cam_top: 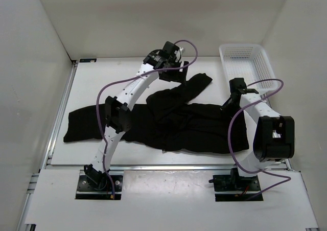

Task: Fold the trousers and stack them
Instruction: Flatten the trousers out

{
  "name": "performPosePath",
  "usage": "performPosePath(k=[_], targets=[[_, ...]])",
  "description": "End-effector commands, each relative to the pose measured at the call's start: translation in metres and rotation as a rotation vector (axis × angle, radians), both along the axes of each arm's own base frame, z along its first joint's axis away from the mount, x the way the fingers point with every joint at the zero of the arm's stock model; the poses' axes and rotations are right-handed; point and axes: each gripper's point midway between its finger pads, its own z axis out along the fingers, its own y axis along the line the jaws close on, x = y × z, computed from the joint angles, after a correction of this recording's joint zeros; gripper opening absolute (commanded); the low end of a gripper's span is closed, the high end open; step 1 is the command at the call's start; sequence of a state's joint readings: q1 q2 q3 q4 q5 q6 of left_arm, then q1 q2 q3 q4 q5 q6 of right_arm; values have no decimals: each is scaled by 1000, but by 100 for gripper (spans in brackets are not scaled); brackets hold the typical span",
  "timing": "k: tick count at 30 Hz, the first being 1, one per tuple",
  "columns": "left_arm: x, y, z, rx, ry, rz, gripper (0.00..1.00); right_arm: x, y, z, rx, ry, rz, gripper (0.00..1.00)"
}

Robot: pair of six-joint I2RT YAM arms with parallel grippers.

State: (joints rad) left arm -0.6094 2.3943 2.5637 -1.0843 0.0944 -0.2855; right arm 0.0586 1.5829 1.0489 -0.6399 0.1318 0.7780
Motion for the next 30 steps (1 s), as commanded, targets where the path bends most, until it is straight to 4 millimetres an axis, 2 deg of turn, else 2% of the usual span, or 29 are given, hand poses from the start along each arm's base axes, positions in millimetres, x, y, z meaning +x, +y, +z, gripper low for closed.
performPosePath(k=[1, 5, 8, 9, 11, 13, 14, 17, 18, 20, 22, 23, 24, 25, 26, 27, 28, 29, 30], targets=[[-4, -11, 10, -30, -25, -23, 94, -14, 1, 2, -11, 28, -7, 0], [-11, -27, -13, -38, 22, -46, 94, -18, 5, -3, -3, 68, -4, 0], [-20, -38, -44, -3, 69, -69, 93, -20, 5, -4, -7, 89, 5, 0], [-18, -40, -55, 3, 78, -69, 91, -20, 5, -4, -10, 89, 14, 0], [-18, -40, -60, 4, 90, -61, 85, -18, 5, -4, -10, 89, 14, 0], [-17, -43, -69, -3, 106, -59, 74, -18, 5, -4, -13, 90, 24, 0], [-16, -47, -65, -22, 97, -67, 59, -18, 4, -4, -16, 90, 33, 0], [-19, -54, -67, -52, 120, -83, 29, -21, 6, -4, -6, 101, 36, 0], [-21, -55, -66, -61, 127, -93, 10, -22, 8, -4, 4, 102, 39, 0], [-24, -58, -65, -75, 138, -107, 10, -22, 8, -4, 4, 102, 39, 0], [-25, -59, -53, -93, 125, -115, 10, -21, 8, 0, 7, 89, 30, 0], [-23, -57, -26, -114, 76, -109, 10, -23, 8, 2, 7, 89, 30, 0], [-14, -45, -12, -113, 46, -75, 10, -25, 8, 4, 10, 83, 22, 0], [-11, -34, 27, -148, -15, -47, 10, -24, 6, 9, 2, 66, 19, 0], [-6, -21, 43, -153, -42, -21, 10, -25, 7, 11, 5, 63, 8, 0], [8, 5, 58, -155, -72, 55, 10, -27, 4, 11, -7, 62, 5, 0], [15, 22, 77, -168, -108, 88, 10, -28, 2, 17, -13, 46, -11, 0], [14, 40, 108, -202, -147, 123, 10, -30, 2, 18, -9, 42, -24, 0], [25, 68, 117, -219, -151, 178, 10, -33, 0, 18, -19, 38, -27, 0]])
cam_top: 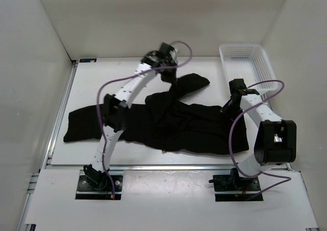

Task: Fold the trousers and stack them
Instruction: Flatten the trousers out

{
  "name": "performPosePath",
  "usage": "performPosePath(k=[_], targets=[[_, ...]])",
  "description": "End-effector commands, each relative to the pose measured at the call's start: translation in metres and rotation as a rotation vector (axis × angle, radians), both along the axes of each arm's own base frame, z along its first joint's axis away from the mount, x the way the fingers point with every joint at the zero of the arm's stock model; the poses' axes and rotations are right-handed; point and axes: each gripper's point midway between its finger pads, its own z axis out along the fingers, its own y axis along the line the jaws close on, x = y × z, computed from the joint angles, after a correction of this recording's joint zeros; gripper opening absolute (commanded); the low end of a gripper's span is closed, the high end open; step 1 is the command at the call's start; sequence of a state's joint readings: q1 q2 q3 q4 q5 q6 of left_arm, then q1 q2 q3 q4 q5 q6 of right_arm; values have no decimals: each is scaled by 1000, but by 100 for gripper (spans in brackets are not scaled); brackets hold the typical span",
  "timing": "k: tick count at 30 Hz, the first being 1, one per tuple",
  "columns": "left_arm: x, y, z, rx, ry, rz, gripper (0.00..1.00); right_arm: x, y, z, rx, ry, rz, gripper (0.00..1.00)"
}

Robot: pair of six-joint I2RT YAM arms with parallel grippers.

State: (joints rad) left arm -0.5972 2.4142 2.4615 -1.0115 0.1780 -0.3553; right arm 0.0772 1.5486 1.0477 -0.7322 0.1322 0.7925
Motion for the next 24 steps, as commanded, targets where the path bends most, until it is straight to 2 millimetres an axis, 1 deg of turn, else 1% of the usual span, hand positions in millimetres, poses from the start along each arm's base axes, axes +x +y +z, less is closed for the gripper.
performPosePath(k=[1, 2, 3, 4, 5, 6, 7, 8, 9, 10, 11, 12, 13, 14, 15, 16, 17, 18, 19, 20, 21, 22, 23, 24], targets=[[32, 94, 161, -156, -269, 208, 10, -10, -4, 20, -14, -45, -42, 0], [28, 111, 182, -175, -296, 242, 10, -12, -4, 20, -10, -48, -55, 0], [28, 124, 189, -182, -302, 260, 10, -15, -4, 22, -10, -45, -55, 0], [31, 147, 183, -170, -279, 310, 10, -16, -4, 24, -5, -56, -67, 0], [24, 161, 196, -172, -303, 335, 10, -21, -4, 23, -2, -47, -80, 0], [22, 172, 197, -166, -298, 366, 10, -21, -4, 25, -1, -56, -80, 0], [22, 192, 181, -136, -263, 417, 10, -26, -4, 25, 1, -52, -89, 0], [19, 204, 179, -123, -256, 459, 10, -30, -4, 23, 0, -44, -89, 0], [10, 218, 187, -120, -270, 506, 10, -37, -4, 22, 2, -31, -100, 0], [8, 244, 166, -67, -230, 606, 10, -45, -7, 15, -10, -1, -112, 0], [4, 259, 158, -41, -215, 660, 14, -50, -7, 14, -10, -1, -112, 0], [-3, 275, 160, -28, -228, 709, 28, -59, -5, 8, 0, 19, -108, 8], [-6, 295, 148, -9, -202, 751, 40, -63, -6, 5, 2, 26, -117, 14], [-15, 301, 123, 7, -132, 755, 60, -68, -3, 1, 13, 41, -114, 19], [-18, 306, 112, 0, -97, 757, 78, -70, -4, 4, 15, 28, -114, 32], [-20, 309, 105, -12, -68, 754, 85, -72, -4, 5, 15, 29, -114, 40], [-24, 307, 105, -33, -55, 732, 88, -74, -6, 6, 2, 28, -117, 45], [-24, 307, 105, -25, -60, 720, 90, -77, -9, 12, -13, 20, -112, 52], [-26, 307, 103, -20, -50, 720, 90, -75, -12, 19, -24, 5, -116, 52], [-23, 311, 111, -9, -79, 725, 89, -65, -13, 35, -31, -42, -120, 52], [-21, 311, 118, -11, -100, 718, 82, -61, -19, 47, -58, -83, -118, 52], [-14, 308, 114, 6, -101, 708, 72, -59, -22, 58, -77, -101, -116, 44], [-7, 313, 115, 23, -115, 726, 54, -47, -25, 77, -88, -155, -125, 31], [3, 309, 127, 16, -153, 724, 13, -40, -28, 87, -104, -186, -134, 19]])
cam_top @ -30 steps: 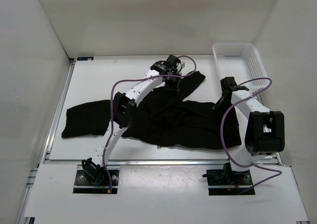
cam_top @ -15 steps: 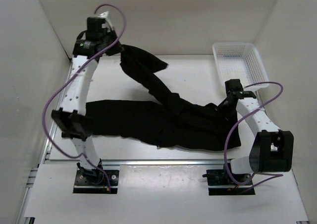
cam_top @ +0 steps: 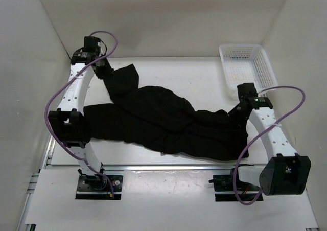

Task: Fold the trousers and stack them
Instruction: Flatten the trousers out

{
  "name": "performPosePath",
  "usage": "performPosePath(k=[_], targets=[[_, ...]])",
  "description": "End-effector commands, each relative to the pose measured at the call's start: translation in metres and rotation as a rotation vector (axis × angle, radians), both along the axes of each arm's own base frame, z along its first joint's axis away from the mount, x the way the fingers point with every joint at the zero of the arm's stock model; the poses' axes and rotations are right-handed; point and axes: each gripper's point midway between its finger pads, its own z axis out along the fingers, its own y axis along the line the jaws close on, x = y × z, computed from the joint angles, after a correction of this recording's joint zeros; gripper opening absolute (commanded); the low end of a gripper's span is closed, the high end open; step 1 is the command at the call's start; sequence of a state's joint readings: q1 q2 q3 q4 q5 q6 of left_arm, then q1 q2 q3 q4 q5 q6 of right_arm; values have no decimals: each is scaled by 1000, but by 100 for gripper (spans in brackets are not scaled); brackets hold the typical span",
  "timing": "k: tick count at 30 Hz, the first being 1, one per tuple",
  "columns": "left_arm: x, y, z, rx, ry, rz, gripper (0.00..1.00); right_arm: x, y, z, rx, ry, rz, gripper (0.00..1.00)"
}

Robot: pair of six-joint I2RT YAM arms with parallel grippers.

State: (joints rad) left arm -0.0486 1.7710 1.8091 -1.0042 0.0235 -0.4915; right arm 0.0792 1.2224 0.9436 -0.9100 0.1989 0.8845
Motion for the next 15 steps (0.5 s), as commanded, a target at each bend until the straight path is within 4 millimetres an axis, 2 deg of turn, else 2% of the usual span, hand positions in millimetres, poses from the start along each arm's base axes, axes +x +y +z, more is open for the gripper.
performPosePath(k=[1, 2, 3, 4, 5, 6, 7, 8, 9, 10, 11, 12, 13, 14, 15], targets=[[32, -6, 31, 40, -115, -22, 10, 26, -18, 55, -101, -154, -26, 5], [39, -7, 22, 41, -93, -22, 10, 39, -17, 66, -99, -177, -28, 2], [52, -10, 32, 23, -115, -16, 10, 45, -17, 69, -105, -180, -14, 0], [58, -3, 24, 16, -82, 10, 10, 50, -15, 72, -104, -177, 14, 0], [60, -4, -11, 17, 31, 18, 10, 57, -13, 67, -101, -150, 34, 0], [66, -3, -2, -22, 27, 18, 12, 66, -8, 74, -79, -167, 57, 0], [65, 0, -11, -32, 65, 23, 15, 69, -4, 73, -71, -157, 93, 3], [59, 1, -19, -31, 102, 23, 22, 65, -5, 67, -72, -122, 94, 12], [56, 1, -20, -31, 99, 23, 27, 64, -3, 67, -63, -120, 108, 16], [40, 1, -45, -28, 167, 24, 32, 59, 2, 59, -55, -95, 132, 20], [32, 6, -36, -24, 135, 24, 49, 52, 3, 56, -43, -88, 138, 32], [35, 6, -39, -44, 102, 10, 61, 38, 2, 40, -44, -41, 139, 36], [21, 7, -62, -43, 164, 12, 72, 30, 4, 37, -31, -37, 144, 40], [21, 10, -62, -55, 164, 17, 77, 26, 4, 32, -27, -34, 134, 48], [22, 11, -77, -45, 197, 3, 78, 20, 6, 26, -15, -17, 139, 49]])
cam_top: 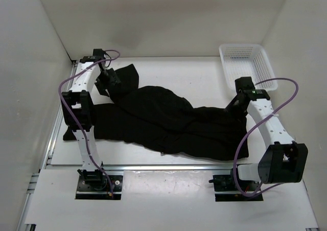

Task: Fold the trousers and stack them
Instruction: Flatten the trousers out

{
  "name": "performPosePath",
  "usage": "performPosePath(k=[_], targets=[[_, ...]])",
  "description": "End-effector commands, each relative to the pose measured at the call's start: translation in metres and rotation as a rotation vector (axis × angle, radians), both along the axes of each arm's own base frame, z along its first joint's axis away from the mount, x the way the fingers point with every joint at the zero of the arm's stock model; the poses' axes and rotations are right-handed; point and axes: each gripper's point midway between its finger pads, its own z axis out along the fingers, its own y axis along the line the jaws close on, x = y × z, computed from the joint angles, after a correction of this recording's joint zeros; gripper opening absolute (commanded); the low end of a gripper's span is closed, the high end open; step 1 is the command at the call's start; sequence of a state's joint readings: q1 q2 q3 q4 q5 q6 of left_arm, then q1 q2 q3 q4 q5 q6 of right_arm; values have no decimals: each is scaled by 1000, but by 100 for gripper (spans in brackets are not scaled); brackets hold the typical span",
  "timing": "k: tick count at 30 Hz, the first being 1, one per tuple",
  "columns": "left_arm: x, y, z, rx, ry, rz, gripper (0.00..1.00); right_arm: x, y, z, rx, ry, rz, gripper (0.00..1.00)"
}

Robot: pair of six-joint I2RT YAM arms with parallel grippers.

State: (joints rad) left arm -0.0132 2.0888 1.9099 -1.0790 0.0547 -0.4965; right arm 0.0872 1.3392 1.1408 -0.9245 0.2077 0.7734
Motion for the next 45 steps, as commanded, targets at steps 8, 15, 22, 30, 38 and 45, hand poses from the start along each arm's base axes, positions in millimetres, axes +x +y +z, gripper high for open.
performPosePath(k=[8, 15, 22, 30, 38, 45], targets=[[82, -26, 33, 80, -184, -67, 80, -14, 9, -9, 45, 34, 39, 50], [106, -73, 0, 154, -210, -145, 86, -5, 10, -4, 41, 33, 49, 50], [101, -91, -65, 184, -103, -176, 84, -5, 15, -4, 68, 44, 59, 51], [111, -71, -21, 175, -188, -131, 10, -6, 15, -2, 68, 35, 59, 51], [116, 9, 80, 111, -363, 10, 10, -13, 5, 10, 21, -6, 40, 49], [111, 29, 91, 44, -378, 7, 73, -9, -3, 23, -15, -57, 23, 57]])
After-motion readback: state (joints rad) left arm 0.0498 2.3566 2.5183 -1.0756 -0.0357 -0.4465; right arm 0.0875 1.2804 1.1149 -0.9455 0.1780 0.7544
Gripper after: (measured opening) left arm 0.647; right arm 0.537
